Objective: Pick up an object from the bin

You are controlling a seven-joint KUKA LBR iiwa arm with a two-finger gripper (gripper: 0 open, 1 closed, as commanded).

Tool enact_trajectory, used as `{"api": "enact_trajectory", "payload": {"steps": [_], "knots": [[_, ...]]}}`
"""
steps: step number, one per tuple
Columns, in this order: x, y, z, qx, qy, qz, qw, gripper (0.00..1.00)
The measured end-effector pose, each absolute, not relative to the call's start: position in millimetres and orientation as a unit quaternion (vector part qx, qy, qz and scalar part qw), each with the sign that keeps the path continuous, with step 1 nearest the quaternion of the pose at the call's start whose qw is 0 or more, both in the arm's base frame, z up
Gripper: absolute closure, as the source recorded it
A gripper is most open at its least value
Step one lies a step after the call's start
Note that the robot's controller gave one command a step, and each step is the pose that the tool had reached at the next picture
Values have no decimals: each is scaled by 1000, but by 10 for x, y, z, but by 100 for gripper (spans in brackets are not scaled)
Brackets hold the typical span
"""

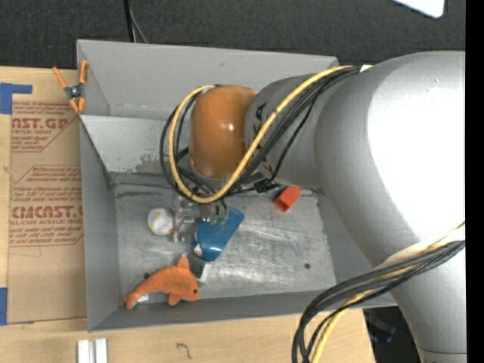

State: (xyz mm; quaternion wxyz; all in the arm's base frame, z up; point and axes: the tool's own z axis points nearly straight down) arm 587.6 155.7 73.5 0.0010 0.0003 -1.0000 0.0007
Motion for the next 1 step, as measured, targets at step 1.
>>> {"api": "enact_trajectory", "payload": {"steps": [1], "knots": [[5876, 1557, 734, 0, -1000, 1, 1, 100]]}}
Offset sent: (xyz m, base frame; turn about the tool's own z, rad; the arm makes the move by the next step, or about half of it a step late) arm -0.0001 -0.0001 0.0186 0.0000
